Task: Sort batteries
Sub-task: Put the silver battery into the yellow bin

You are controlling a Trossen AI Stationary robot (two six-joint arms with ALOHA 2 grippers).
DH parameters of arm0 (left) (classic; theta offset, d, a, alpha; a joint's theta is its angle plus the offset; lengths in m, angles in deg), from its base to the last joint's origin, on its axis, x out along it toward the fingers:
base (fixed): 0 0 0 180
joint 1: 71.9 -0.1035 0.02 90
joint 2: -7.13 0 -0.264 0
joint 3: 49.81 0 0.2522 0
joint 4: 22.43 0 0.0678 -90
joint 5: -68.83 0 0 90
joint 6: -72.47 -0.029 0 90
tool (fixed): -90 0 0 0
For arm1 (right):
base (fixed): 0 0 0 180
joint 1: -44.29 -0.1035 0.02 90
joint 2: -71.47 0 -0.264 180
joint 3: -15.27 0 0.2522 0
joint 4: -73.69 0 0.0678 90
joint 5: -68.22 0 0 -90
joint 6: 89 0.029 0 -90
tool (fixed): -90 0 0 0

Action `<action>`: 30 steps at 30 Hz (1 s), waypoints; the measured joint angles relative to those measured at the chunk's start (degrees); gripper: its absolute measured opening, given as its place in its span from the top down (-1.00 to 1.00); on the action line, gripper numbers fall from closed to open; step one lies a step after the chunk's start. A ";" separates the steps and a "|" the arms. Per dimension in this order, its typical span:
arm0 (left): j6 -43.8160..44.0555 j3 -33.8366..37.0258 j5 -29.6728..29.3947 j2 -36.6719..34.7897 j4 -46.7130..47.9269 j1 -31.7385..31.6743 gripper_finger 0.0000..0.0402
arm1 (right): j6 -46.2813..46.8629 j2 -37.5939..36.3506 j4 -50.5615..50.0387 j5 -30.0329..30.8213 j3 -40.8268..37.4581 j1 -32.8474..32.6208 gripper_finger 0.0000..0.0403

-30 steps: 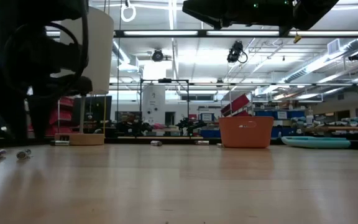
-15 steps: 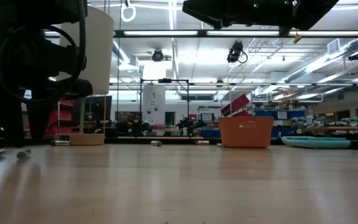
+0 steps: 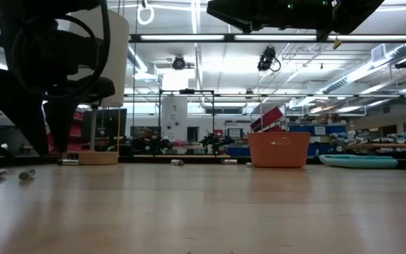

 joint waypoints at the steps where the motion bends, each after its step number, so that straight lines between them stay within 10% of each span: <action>1: -0.03 -0.03 0.02 0.00 0.08 0.00 0.50 | -0.01 0.00 0.00 0.00 0.00 0.00 0.37; 30: -4.54 -0.25 4.07 5.40 -0.19 0.11 0.50 | -0.04 0.00 -0.35 0.00 0.00 0.11 0.37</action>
